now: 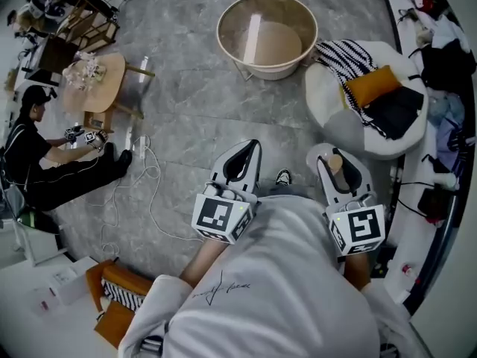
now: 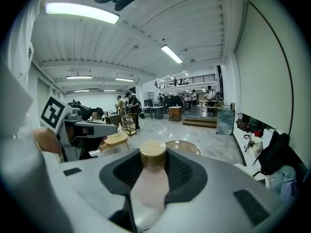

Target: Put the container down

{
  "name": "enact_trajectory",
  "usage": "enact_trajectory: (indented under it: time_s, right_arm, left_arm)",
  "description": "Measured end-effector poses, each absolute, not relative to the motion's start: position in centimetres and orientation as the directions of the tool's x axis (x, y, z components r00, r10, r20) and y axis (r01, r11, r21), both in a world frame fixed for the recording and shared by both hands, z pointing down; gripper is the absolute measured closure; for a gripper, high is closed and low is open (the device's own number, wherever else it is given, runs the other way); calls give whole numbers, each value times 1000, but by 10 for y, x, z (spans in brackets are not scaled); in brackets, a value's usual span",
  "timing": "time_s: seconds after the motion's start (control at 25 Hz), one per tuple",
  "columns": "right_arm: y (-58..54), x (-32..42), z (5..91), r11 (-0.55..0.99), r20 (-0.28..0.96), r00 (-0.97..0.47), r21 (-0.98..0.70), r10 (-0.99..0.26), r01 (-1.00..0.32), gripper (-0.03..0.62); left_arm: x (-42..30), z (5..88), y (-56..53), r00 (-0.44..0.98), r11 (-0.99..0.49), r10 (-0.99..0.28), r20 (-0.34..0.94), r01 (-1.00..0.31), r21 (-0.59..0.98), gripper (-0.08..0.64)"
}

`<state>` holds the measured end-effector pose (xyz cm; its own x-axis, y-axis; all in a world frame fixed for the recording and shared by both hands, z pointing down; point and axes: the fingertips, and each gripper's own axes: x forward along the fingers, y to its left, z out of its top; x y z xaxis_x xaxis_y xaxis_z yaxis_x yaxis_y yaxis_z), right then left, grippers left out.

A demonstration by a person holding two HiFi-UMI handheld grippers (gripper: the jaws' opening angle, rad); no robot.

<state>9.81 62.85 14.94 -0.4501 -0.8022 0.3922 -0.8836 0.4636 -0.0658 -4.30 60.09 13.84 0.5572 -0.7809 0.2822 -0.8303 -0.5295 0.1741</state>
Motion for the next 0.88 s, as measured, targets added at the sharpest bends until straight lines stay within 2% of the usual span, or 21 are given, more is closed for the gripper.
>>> enact_trajectory:
  time_s: [0.44, 0.88]
  right_arm:
    - [616, 120, 155, 467, 392, -461, -87, -796, -880, 448]
    - [594, 112, 161, 493, 400, -486, -92, -778, -865, 448]
  left_arm:
    - [-18, 143, 595, 547, -532, -772, 323, -835, 144, 543]
    - [-25, 144, 579, 522, -509, -786, 332, -850, 134, 543]
